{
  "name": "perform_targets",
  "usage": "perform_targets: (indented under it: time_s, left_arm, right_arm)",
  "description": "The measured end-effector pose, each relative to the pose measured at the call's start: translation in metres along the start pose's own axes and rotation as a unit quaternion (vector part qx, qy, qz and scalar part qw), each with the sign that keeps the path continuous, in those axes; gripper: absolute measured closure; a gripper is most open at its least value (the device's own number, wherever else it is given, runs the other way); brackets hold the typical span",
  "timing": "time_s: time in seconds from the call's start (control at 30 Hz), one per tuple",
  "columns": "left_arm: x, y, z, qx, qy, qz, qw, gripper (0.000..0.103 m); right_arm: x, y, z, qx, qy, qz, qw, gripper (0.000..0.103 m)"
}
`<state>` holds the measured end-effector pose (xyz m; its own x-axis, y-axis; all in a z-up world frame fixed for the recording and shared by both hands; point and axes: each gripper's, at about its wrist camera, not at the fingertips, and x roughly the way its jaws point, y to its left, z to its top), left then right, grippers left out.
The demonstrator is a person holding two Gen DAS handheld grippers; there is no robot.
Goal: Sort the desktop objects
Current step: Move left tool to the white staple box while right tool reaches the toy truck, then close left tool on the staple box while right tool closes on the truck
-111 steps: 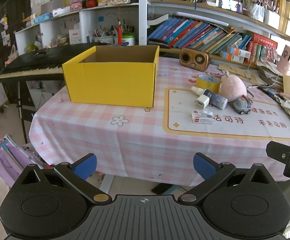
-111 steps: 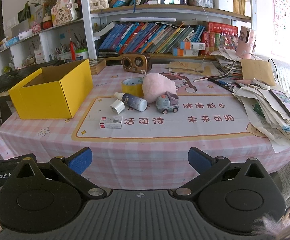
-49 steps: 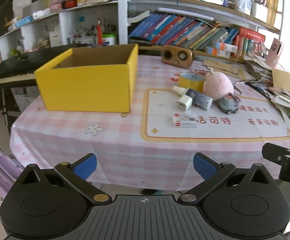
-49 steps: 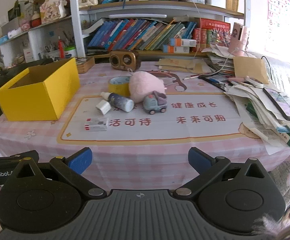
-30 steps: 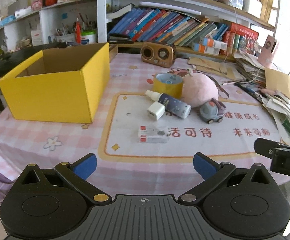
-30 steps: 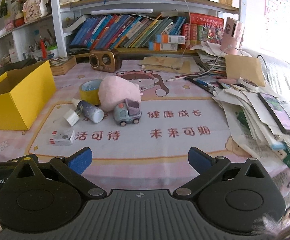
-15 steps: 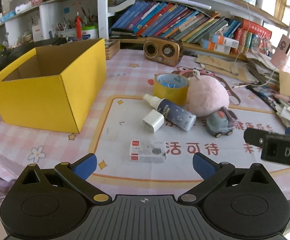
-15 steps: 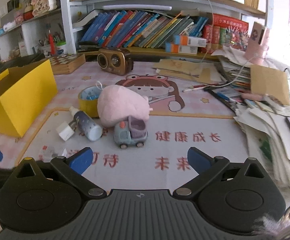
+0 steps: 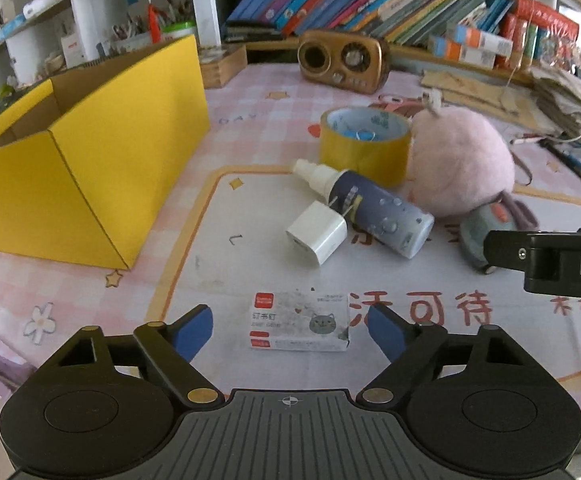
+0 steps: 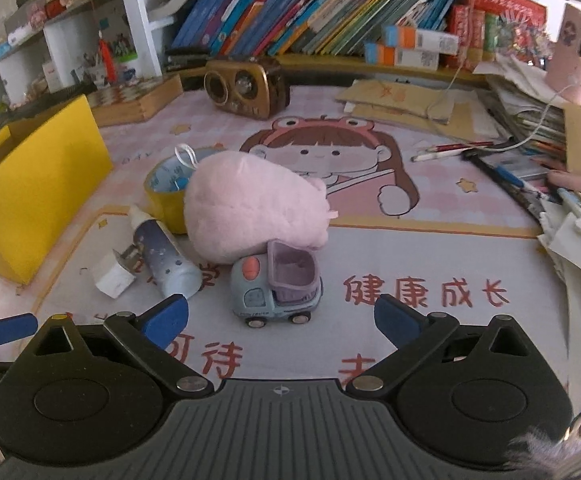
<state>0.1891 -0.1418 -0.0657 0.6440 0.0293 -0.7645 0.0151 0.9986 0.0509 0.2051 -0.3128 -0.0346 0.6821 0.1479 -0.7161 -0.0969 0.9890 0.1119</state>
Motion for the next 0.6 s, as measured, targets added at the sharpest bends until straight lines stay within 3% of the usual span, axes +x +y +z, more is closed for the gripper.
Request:
perform_targets:
  time_s: [0.23,0.33,0.37,0.5,0.53,0.6]
  left_arm:
    - [0.004,0.0,0.001,-0.015,-0.001,-0.009,0.9998,0.028]
    - [0.001,-0.004,0.0,-0.009,-0.007,-0.013,0.9999,0.041]
    - [0.0,-0.005,0.0,-0.008,-0.008,-0.014,0.9998,0.05]
    - [0.0,-0.006,0.001,-0.007,-0.01,-0.016,0.9998,0.051]
    - [-0.001,-0.005,0.0,-0.007,-0.011,-0.017,0.9998,0.051]
    - [-0.001,-0.004,0.001,-0.013,-0.012,-0.019,0.9997,0.051]
  right_arm:
    - [0.024,0.0,0.004,-0.02,0.016,0.008,1.0,0.01]
    - [0.032,0.0,0.006,-0.028,0.018,0.008,0.999,0.015]
    - [0.034,0.002,0.007,-0.036,0.017,0.006,0.999,0.018]
    - [0.042,0.008,0.006,-0.068,0.018,0.004,0.997,0.031]
    - [0.043,0.009,0.005,-0.073,0.021,0.004,0.997,0.039]
    - [0.045,0.008,0.003,-0.072,0.021,0.004,0.997,0.041]
